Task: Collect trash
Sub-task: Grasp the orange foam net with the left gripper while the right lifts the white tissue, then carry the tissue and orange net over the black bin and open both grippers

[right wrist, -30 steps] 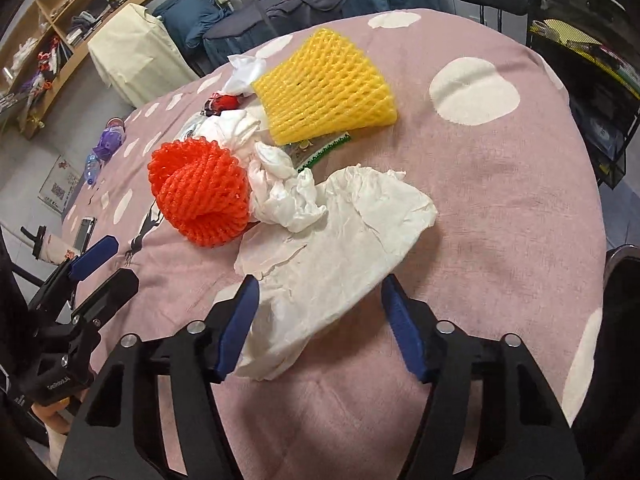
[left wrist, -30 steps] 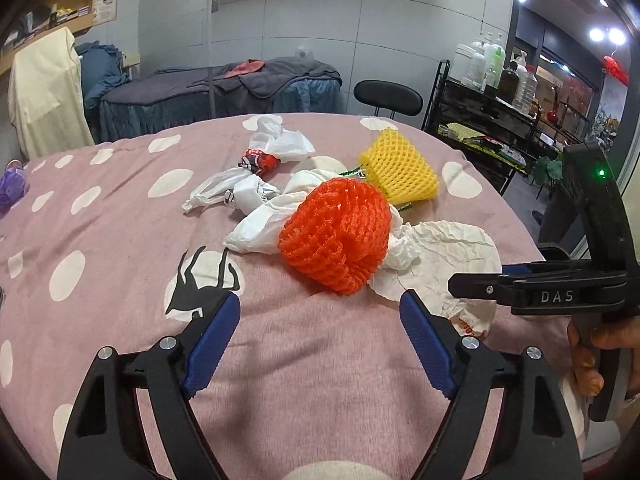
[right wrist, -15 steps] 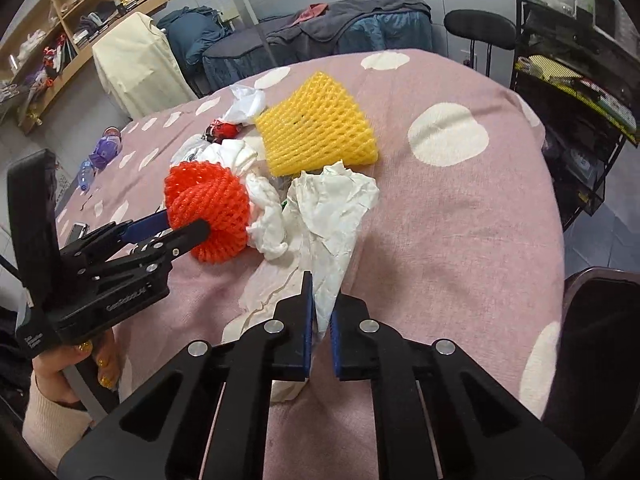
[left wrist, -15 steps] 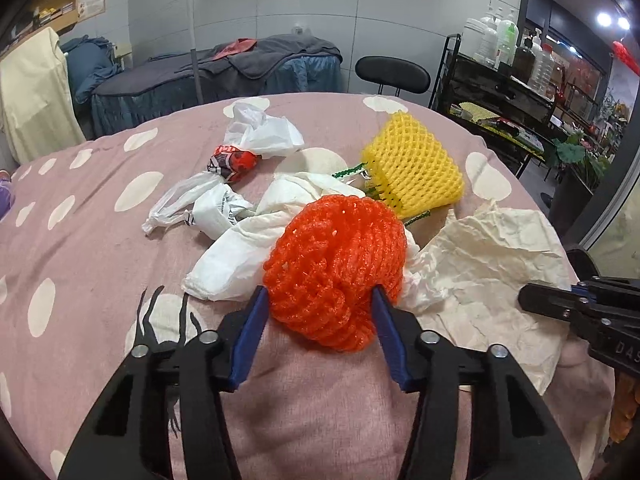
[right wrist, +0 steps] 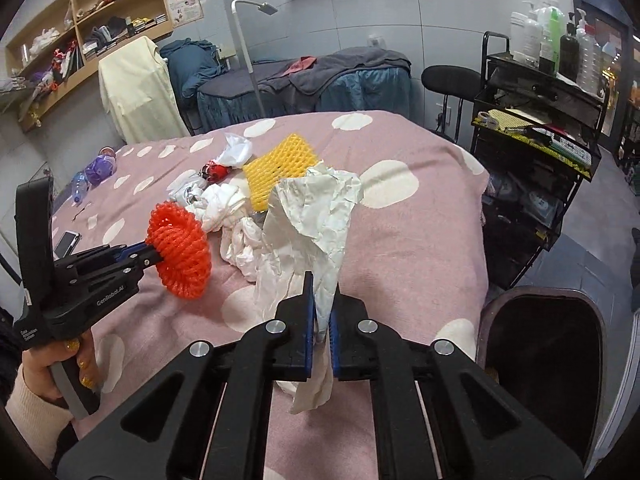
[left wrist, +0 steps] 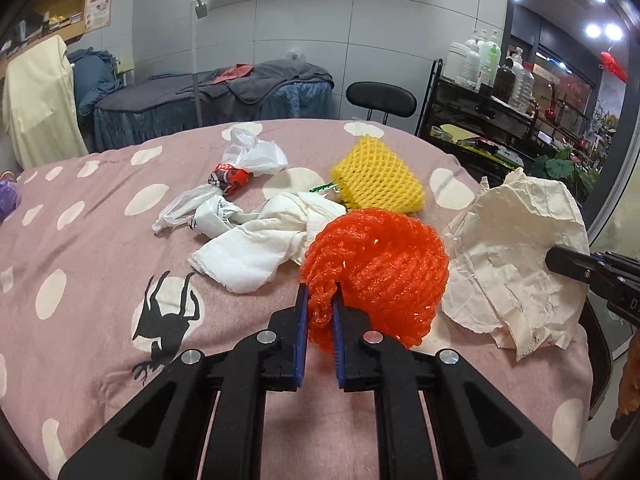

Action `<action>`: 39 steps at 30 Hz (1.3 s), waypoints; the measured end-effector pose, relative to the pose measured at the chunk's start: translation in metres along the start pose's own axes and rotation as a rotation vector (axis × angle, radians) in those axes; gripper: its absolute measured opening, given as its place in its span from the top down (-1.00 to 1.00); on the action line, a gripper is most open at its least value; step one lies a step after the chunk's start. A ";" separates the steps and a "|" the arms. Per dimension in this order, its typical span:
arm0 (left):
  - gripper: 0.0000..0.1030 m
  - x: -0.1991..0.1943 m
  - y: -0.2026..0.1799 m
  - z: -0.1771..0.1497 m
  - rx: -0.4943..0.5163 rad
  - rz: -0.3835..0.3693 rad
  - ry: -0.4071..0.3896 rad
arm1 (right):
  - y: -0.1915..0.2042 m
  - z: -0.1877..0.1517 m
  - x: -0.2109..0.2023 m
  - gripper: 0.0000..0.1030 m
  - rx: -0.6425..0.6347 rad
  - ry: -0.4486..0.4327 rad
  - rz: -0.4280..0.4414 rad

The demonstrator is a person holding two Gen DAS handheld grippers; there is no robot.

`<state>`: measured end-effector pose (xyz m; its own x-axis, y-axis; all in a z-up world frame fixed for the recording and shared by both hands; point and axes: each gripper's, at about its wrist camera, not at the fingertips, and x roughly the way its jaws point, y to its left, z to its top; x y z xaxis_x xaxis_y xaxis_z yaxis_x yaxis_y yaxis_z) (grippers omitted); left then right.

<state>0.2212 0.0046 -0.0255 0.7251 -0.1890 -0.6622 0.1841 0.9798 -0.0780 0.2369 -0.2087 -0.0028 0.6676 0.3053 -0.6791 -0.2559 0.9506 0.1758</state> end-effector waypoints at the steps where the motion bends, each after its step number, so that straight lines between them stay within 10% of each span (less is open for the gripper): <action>1: 0.79 -0.005 -0.003 -0.001 0.002 -0.007 -0.008 | -0.003 -0.002 -0.005 0.87 0.004 -0.012 0.000; 25: 0.79 -0.050 -0.124 -0.012 0.115 -0.268 -0.093 | -0.115 -0.069 -0.123 0.87 0.238 -0.173 -0.245; 39: 0.79 -0.033 -0.180 -0.012 0.176 -0.371 -0.044 | -0.187 -0.129 -0.079 0.87 0.311 0.037 -0.424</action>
<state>0.1562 -0.1648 0.0021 0.6155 -0.5333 -0.5803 0.5460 0.8195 -0.1741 0.1419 -0.4181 -0.0738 0.6413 -0.1064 -0.7599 0.2545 0.9638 0.0798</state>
